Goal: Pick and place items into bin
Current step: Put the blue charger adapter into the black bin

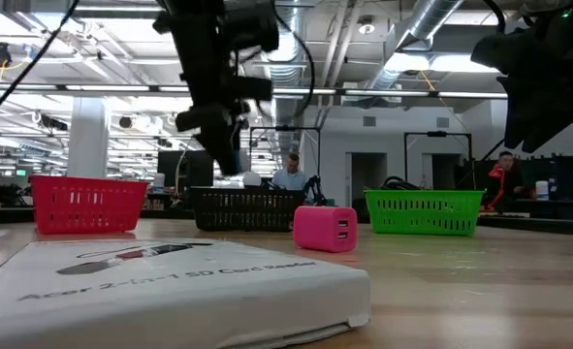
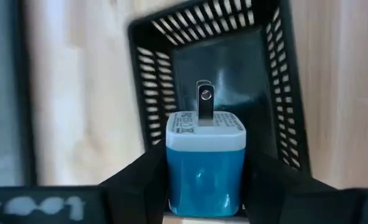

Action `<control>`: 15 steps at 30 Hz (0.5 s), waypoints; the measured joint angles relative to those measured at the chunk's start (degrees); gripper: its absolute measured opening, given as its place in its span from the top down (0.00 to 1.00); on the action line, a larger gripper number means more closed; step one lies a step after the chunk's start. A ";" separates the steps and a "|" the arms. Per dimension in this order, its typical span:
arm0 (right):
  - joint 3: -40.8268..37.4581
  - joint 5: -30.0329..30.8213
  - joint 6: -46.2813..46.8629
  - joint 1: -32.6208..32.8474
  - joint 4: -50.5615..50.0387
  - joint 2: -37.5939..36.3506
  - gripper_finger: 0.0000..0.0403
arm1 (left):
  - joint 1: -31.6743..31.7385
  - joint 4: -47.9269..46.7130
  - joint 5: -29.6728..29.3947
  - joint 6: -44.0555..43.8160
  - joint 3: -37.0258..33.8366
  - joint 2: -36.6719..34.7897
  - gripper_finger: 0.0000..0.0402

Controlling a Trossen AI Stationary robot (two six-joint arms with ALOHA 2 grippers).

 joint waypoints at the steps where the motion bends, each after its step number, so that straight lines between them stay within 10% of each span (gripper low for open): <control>1: 0.00 0.21 -0.47 0.00 0.02 0.00 0.70 | 0.72 -0.38 1.72 0.52 -0.36 0.22 0.64; 15: 0.01 5.54 -2.86 0.00 2.15 0.09 0.70 | 0.03 0.18 2.92 11.15 -0.69 10.93 0.62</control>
